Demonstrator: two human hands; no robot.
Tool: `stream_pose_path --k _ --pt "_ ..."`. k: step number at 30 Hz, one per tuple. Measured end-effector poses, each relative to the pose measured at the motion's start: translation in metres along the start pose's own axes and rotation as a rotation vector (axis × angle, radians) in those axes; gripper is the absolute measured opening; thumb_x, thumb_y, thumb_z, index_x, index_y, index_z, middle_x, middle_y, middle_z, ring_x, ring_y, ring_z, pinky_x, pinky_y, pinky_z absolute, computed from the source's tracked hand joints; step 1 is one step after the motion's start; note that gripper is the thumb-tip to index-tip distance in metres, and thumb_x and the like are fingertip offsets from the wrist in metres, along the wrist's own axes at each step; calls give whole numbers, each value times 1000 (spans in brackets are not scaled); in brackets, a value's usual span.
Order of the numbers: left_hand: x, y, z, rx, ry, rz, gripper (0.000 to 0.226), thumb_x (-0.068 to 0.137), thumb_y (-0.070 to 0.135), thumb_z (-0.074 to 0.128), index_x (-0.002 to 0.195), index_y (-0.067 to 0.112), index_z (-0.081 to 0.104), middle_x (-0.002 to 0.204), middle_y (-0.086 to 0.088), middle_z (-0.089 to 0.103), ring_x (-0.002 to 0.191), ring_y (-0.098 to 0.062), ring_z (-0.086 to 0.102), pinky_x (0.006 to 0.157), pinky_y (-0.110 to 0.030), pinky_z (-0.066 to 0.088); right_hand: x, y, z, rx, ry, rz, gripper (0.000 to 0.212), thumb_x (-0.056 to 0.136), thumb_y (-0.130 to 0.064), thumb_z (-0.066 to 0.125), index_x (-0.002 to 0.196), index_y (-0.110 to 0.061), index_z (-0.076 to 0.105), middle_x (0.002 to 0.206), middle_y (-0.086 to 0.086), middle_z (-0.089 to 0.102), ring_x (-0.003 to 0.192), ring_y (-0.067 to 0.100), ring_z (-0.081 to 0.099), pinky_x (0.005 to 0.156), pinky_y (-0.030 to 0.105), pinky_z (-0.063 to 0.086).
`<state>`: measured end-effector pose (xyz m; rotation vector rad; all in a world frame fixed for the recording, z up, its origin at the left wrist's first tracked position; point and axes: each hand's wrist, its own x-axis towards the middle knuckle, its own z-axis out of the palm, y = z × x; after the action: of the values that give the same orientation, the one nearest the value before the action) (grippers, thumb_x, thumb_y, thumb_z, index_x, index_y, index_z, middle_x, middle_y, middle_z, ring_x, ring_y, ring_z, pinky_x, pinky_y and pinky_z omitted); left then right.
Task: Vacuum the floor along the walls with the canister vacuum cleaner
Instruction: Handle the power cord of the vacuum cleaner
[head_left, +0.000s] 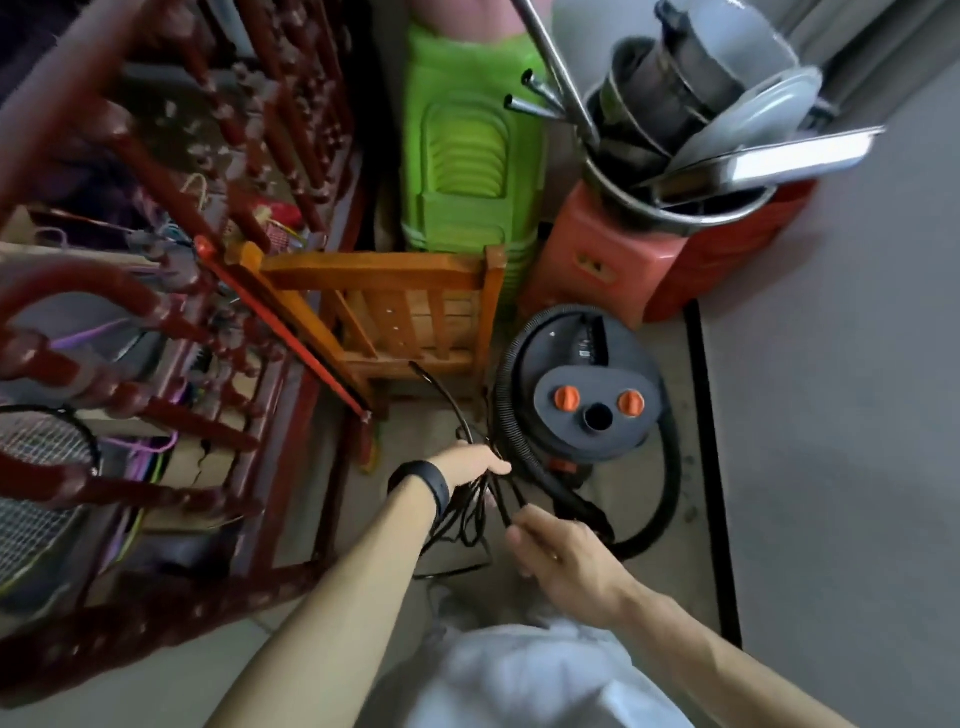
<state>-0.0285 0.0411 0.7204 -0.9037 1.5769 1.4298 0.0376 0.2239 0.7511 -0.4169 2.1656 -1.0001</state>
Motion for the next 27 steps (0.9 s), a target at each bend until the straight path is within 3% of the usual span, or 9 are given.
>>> stream_pose_path --k 2,3,5,7,12,14,20,23,27 --pt "6 -4 1 -42 -56 -17 19 95 1 58 86 -5 73 68 0 72 73 -10 69 67 -16 52 4 6 -8 -39 -100 31 28 107 -43 50 89 -24 61 75 -11 67 70 5 62 70 23 50" --pt "12 -4 1 -42 -50 -5 29 95 0 57 74 -1 76 72 -3 74 84 -17 69 73 -20 52 8 10 -12 -50 -138 61 31 105 -46 52 89 -23 65 76 -10 68 70 2 62 71 22 50" --pt "13 -1 -2 25 -7 17 23 98 9 57 99 -7 74 116 -12 69 121 -26 55 99 -28 43 24 20 -19 84 -65 191 42 103 -51 54 79 -19 69 72 -4 69 66 4 60 67 24 48" --pt "11 -2 -12 150 23 81 30 98 17 59 120 -2 66 131 -3 54 129 -16 43 101 -24 33 52 31 -19 389 171 380 45 103 -46 56 72 -16 67 63 -3 65 62 13 59 61 27 47" --pt "12 -29 -47 403 -41 100 26 81 42 72 91 19 78 127 -6 65 112 -28 60 107 -36 41 155 68 2 533 246 587 54 89 -65 60 92 -12 67 74 0 59 71 22 58 66 36 44" --pt "-2 -31 -50 376 -156 78 13 91 27 67 83 24 77 112 -4 72 85 -24 62 91 -31 46 193 77 19 512 191 647 59 89 -67 61 92 -8 66 73 1 59 75 27 59 59 33 45" --pt "-22 -41 -68 118 -353 113 22 96 10 57 88 15 77 85 -6 72 80 -21 57 67 -21 50 229 72 36 784 241 793 27 94 5 52 70 -8 50 63 8 47 53 22 46 50 29 37" --pt "-16 -57 -89 -308 -251 10 15 97 7 49 92 3 62 61 -3 57 53 -16 53 55 -23 47 218 71 27 784 308 709 21 98 -8 51 79 -11 58 66 7 49 53 20 44 50 31 35" --pt "-1 -74 -105 -629 31 -106 19 97 18 48 83 8 56 70 -8 66 53 -19 59 59 -30 49 153 50 10 499 328 287 11 106 -23 54 97 -17 56 74 0 61 65 11 57 58 24 47"
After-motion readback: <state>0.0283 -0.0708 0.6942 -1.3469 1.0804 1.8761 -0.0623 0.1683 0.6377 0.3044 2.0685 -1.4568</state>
